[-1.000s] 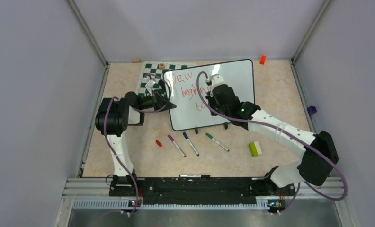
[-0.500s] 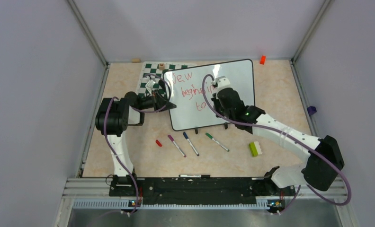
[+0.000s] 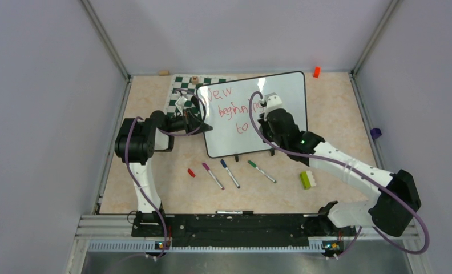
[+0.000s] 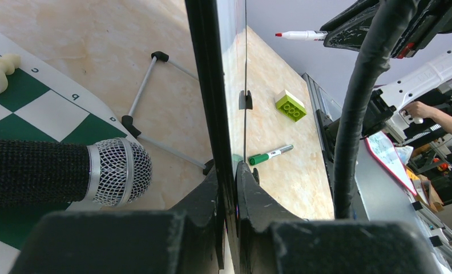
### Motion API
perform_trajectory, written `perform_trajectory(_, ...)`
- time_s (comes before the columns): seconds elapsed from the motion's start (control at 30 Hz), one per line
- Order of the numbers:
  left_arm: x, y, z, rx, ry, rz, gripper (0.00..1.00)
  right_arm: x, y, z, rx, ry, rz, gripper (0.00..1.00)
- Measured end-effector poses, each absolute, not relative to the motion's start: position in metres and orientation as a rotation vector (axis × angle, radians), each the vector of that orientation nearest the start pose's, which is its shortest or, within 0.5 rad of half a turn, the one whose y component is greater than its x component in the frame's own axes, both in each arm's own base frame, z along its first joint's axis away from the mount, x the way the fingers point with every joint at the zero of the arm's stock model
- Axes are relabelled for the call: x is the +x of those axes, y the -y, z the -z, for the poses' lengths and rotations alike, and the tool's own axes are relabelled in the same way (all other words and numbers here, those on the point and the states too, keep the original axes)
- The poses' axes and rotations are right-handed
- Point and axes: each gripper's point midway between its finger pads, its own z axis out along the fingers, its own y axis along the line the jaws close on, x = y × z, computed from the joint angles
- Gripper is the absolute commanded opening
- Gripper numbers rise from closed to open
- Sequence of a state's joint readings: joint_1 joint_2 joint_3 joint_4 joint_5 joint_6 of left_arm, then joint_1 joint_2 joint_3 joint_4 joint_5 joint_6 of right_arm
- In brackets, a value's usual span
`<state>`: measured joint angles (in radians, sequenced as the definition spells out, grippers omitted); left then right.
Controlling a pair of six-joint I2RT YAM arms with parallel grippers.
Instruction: Write a sentence on the whiteboard
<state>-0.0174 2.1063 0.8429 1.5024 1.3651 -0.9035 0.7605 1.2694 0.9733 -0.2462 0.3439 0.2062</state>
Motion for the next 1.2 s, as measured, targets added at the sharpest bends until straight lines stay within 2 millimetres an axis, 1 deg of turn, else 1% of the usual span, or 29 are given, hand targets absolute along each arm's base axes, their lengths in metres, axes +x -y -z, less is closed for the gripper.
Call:
perform_trajectory(0.2, 0.365, 0.185, -0.119, 0.621, -1.654, 1.589, 0.0, 0.311, -0.23, -0.189, -0.384, -2.054, -0.245, 0.0)
perform_trajectory(0.4, 0.365, 0.185, -0.119, 0.621, -1.654, 1.589, 0.0, 0.313, -0.235, -0.176, -0.405, -2.083, -0.239, 0.0)
perform_trajectory(0.8, 0.365, 0.185, -0.118, 0.621, -1.654, 1.589, 0.0, 0.318, -0.233, -0.164, -0.405, -2.114, -0.192, 0.0)
perform_trajectory(1.2, 0.364, 0.185, -0.118, 0.622, -1.654, 1.589, 0.0, 0.326, -0.236, -0.169, -0.386, -2.1, -0.175, 0.0)
